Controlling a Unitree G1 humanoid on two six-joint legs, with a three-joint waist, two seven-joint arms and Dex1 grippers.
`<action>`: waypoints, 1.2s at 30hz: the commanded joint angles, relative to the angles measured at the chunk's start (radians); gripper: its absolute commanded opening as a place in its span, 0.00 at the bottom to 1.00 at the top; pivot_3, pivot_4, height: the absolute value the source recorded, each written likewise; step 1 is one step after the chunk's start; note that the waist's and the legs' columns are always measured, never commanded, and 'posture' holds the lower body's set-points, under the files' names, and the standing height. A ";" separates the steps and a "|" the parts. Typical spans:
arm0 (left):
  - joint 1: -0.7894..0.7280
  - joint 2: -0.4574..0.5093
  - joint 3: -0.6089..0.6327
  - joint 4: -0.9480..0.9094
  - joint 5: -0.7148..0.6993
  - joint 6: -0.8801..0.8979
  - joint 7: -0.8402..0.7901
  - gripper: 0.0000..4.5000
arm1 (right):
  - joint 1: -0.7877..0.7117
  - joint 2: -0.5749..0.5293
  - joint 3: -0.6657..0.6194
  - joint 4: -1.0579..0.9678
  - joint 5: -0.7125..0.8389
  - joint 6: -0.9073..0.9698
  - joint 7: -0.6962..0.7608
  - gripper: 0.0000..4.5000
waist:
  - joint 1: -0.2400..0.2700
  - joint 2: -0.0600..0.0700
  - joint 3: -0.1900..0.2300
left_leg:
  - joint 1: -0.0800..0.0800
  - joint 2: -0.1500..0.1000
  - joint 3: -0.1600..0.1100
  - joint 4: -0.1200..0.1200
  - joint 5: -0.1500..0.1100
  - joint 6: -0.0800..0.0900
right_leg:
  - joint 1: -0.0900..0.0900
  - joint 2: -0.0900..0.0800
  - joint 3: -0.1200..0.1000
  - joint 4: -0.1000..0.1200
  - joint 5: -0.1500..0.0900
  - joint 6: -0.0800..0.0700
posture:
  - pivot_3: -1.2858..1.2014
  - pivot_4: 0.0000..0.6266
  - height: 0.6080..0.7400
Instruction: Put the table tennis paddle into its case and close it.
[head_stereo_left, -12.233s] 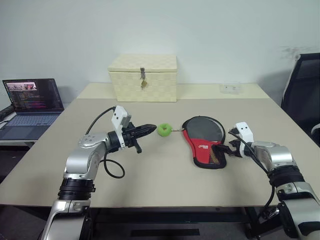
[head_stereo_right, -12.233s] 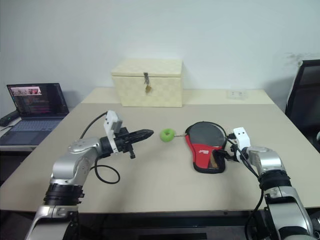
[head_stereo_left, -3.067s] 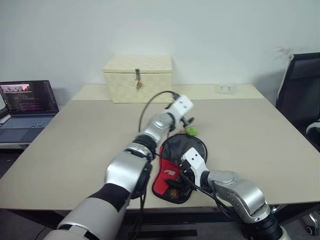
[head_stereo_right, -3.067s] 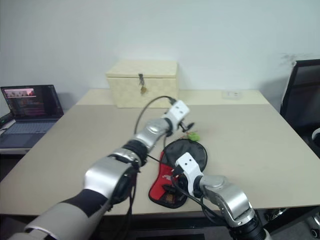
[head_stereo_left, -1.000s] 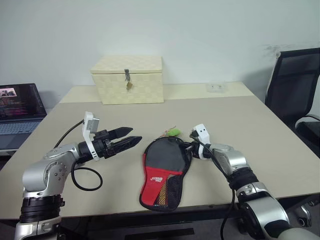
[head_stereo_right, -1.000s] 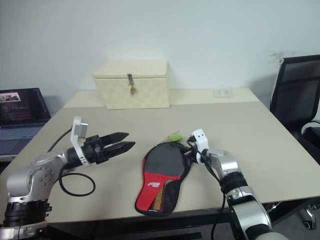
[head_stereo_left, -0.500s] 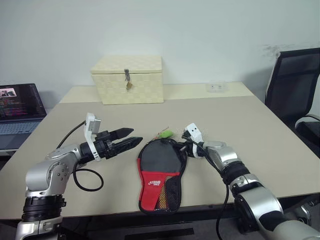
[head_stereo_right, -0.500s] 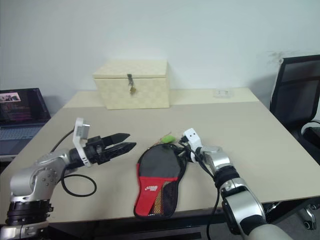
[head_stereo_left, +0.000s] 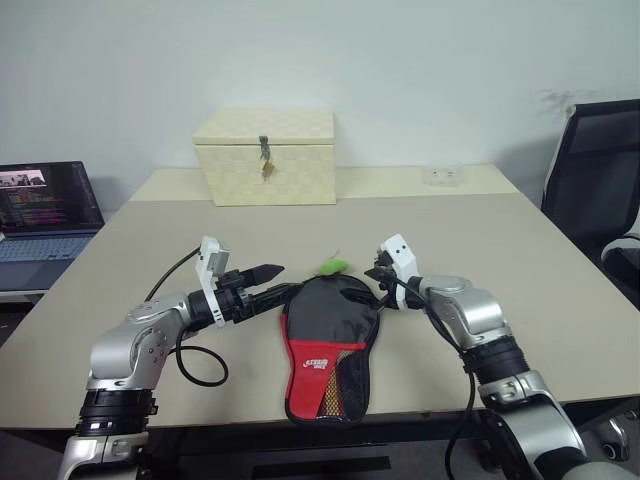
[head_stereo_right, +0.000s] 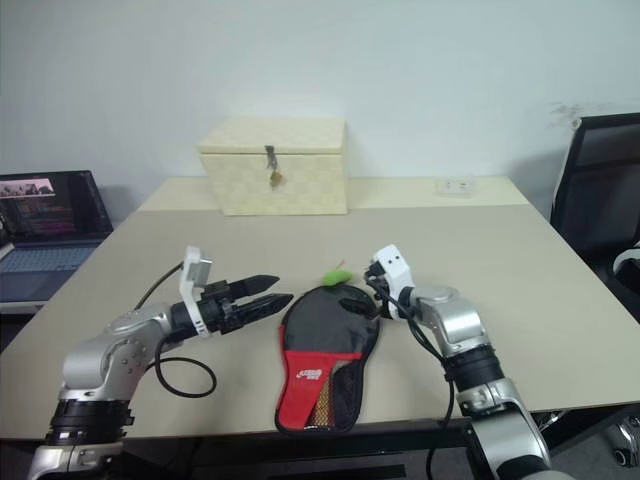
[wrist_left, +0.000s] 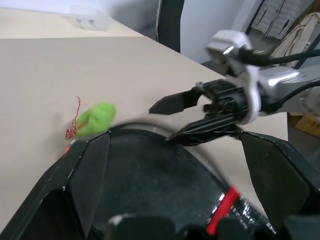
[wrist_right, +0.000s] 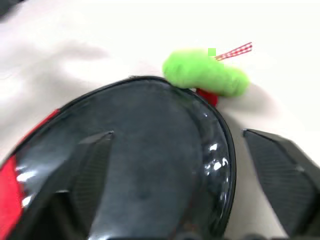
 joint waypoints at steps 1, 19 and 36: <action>-0.024 -0.003 -0.015 -0.009 0.008 -0.028 -0.014 1.00 | 0.043 -0.035 -0.049 -0.180 0.078 0.100 -0.007 0.99 | 0.003 0.000 0.000 | 0.000 0.000 0.000 0.000 0.000 0.000 | 0.000 0.000 0.000 0.000 0.000 0.000 | 0.52 0.24 1.00; -0.151 -0.134 -0.304 0.458 0.363 -0.458 -0.134 1.00 | 0.045 -0.160 -0.060 -0.245 0.164 0.059 -0.065 0.99 | 0.010 0.000 0.000 | 0.000 -0.003 0.002 0.000 0.000 0.000 | 0.000 0.002 -0.001 -0.002 0.000 0.000 | 0.52 0.24 1.00; -0.167 -0.176 -0.282 0.519 0.397 -0.501 -0.155 1.00 | -0.260 0.053 0.154 0.522 -0.123 -0.567 -0.034 0.99 | 0.015 0.000 0.000 | 0.000 -0.003 0.001 0.003 0.000 0.000 | 0.001 0.002 -0.003 0.000 0.000 0.001 | 0.52 0.24 1.00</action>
